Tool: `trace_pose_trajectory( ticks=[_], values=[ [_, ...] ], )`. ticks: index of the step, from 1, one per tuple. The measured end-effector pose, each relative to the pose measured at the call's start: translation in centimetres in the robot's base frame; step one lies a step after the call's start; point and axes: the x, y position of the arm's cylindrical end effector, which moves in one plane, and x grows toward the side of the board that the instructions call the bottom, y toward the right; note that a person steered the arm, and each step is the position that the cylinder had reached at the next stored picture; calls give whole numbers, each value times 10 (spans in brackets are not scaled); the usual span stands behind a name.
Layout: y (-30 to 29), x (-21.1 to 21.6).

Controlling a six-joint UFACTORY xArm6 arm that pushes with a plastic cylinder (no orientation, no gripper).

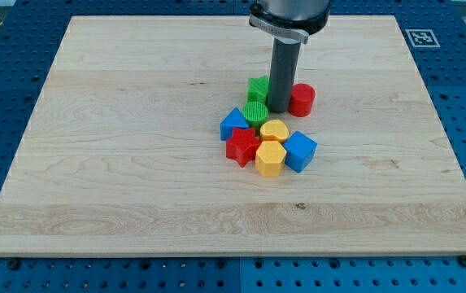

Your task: Slightly move the red circle up

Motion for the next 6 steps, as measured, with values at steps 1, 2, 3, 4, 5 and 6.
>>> trace_pose_trajectory(
  ticks=[1,2,3,4,5,6],
  values=[
    [9,5],
    [28,28],
    [48,37],
    [52,7],
    [37,-10],
    [37,-5]
  ],
)
